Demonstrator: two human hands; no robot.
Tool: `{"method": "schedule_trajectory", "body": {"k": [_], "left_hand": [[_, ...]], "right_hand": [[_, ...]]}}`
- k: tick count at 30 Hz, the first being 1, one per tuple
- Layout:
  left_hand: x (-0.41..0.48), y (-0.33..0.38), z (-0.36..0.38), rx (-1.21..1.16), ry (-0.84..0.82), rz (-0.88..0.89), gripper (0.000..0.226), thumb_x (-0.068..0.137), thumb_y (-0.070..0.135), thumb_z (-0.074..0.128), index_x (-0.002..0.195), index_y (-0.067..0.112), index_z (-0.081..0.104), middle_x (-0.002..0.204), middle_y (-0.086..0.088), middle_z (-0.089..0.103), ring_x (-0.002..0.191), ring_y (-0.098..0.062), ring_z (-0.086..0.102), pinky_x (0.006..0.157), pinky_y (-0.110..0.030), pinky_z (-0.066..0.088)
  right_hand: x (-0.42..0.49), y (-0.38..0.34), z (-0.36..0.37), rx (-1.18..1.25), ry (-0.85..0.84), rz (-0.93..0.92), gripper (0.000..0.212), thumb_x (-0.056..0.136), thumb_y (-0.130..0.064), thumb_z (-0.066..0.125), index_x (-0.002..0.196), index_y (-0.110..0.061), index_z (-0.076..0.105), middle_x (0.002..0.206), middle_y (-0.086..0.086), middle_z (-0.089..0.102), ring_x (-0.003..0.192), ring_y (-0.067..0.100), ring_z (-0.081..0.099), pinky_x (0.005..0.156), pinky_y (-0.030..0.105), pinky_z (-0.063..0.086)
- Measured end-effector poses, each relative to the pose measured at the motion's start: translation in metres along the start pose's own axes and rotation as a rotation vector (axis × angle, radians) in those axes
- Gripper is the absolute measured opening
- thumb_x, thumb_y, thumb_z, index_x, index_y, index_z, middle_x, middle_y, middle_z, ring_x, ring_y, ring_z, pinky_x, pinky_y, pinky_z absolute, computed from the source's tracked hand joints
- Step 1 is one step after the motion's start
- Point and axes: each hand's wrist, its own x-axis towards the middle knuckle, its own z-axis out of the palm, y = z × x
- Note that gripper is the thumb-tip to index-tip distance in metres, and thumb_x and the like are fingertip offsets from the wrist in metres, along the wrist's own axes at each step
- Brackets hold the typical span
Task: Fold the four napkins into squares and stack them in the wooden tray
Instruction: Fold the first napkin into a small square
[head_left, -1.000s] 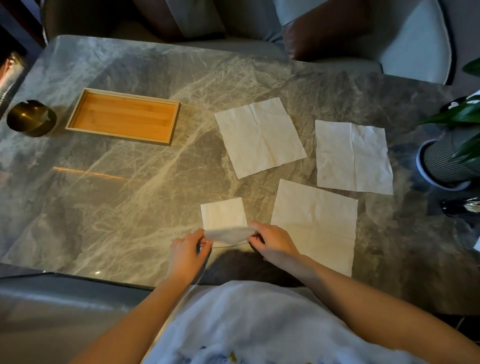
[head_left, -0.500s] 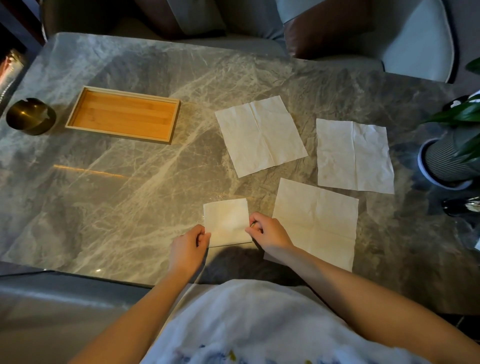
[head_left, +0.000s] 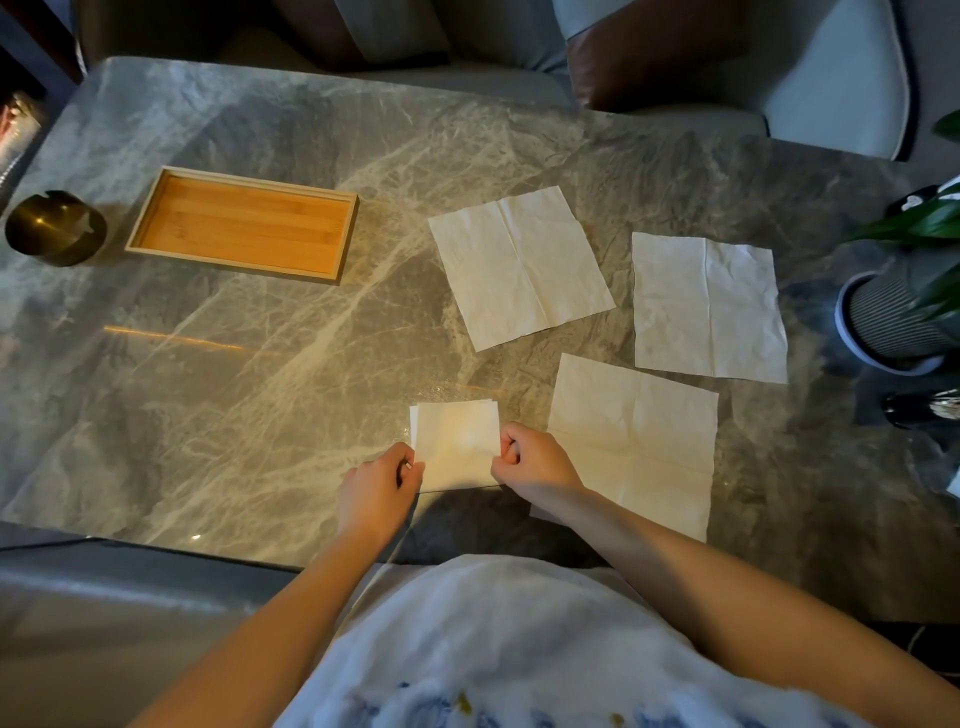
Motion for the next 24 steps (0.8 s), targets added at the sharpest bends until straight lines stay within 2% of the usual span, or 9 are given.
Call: {"method": "schedule_trajectory", "body": {"k": [6,12,18,24], "left_hand": [[-0.0017,-0.0007,0.0001,-0.021,0.007,-0.005,0.016,0.092,0.026,0.052,0.08,0.015,0.054,0.066,-0.001,0.062,0.064,-0.022,0.058,0.07,-0.035,0.049],[0.0002,0.0,0.0002,-0.041,0.003,-0.026,0.009,0.093,0.027,0.052,0.092,0.018,0.053,0.064,0.004,0.06,0.064,-0.019,0.059,0.07,-0.036,0.051],[-0.0007,-0.0008,0.0012,-0.042,0.004,-0.013,0.03,0.093,0.027,0.052,0.12,0.018,0.043,0.074,0.005,0.065,0.069,-0.017,0.063,0.073,-0.039,0.053],[-0.0008,-0.0043,0.0026,-0.011,0.032,0.038,0.04,0.091,0.028,0.053,0.127,0.02,0.038,0.072,0.006,0.06,0.068,-0.018,0.061,0.081,-0.042,0.05]], "right_hand": [[0.0027,-0.001,-0.0009,-0.013,0.0,-0.003,0.007,0.081,-0.009,0.059,0.079,-0.01,0.053,0.065,0.007,0.059,0.065,0.026,0.057,0.063,0.038,0.047],[0.0032,-0.0022,-0.0015,-0.012,-0.012,0.015,0.016,0.086,-0.017,0.061,0.1,-0.017,0.051,0.075,0.004,0.065,0.074,0.022,0.063,0.075,0.039,0.053],[0.0039,-0.0026,-0.0017,-0.033,0.004,0.012,0.018,0.089,-0.022,0.062,0.102,-0.018,0.049,0.078,0.003,0.064,0.077,0.021,0.063,0.078,0.04,0.054],[0.0033,-0.0012,-0.0003,-0.045,-0.005,0.01,0.017,0.089,-0.024,0.061,0.1,-0.021,0.048,0.077,0.0,0.063,0.074,0.02,0.062,0.076,0.041,0.055]]}}
